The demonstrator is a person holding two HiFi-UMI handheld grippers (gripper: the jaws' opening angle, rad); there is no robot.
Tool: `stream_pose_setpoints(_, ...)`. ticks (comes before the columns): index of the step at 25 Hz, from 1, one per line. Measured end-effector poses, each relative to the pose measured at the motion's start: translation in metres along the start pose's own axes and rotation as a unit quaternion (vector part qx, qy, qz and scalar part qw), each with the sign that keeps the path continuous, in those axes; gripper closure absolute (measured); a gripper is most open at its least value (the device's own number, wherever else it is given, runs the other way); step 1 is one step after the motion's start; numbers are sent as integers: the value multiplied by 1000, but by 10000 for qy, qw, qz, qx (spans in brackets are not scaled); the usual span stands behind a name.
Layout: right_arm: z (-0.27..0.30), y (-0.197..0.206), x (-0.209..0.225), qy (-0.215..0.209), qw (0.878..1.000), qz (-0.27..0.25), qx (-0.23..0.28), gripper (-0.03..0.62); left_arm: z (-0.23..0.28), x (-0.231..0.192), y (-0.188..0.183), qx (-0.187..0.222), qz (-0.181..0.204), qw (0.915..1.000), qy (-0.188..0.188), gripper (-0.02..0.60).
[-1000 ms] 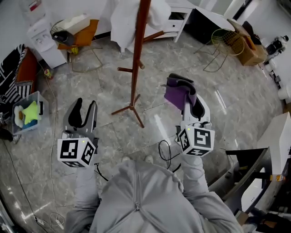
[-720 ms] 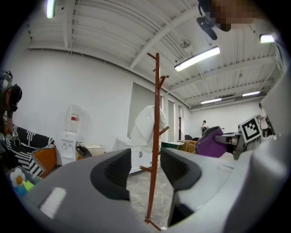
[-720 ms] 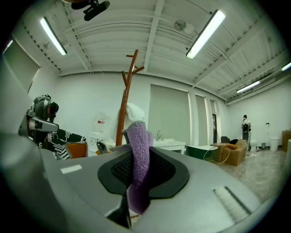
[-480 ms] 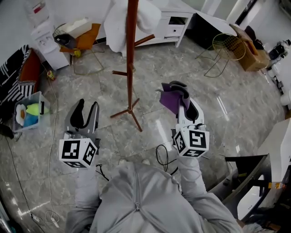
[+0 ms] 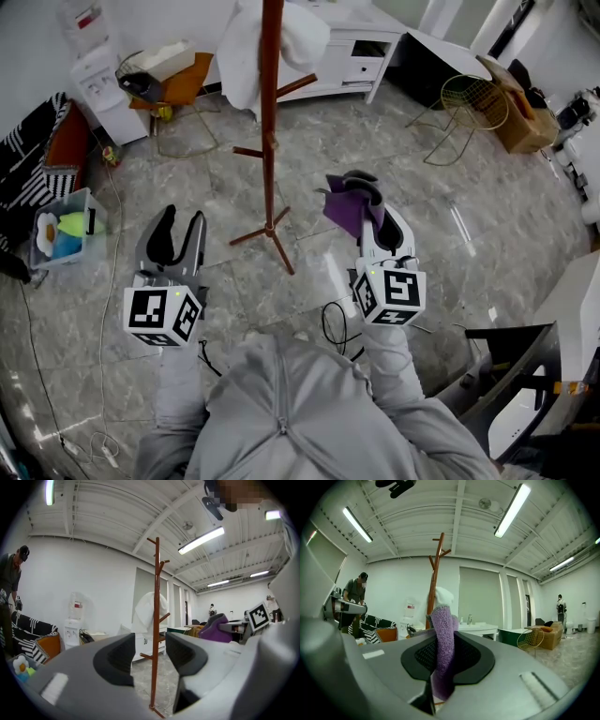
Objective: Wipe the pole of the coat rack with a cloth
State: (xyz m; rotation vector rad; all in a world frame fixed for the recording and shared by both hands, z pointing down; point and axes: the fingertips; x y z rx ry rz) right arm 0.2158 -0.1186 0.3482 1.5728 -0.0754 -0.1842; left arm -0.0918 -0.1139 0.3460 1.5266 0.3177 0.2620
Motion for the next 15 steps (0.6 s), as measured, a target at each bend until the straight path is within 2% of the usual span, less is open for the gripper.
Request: stream_pose_setpoints(15,-8,0,-10,-56,10000,-8,-20,540,-9,0,1,7,-42,10000,-5,367)
Point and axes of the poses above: the fingertips, and each gripper's own axes: z forward along the fingers, x to its right, y out of its underside, and after that the axes turned 1 degree about -z, right-handed
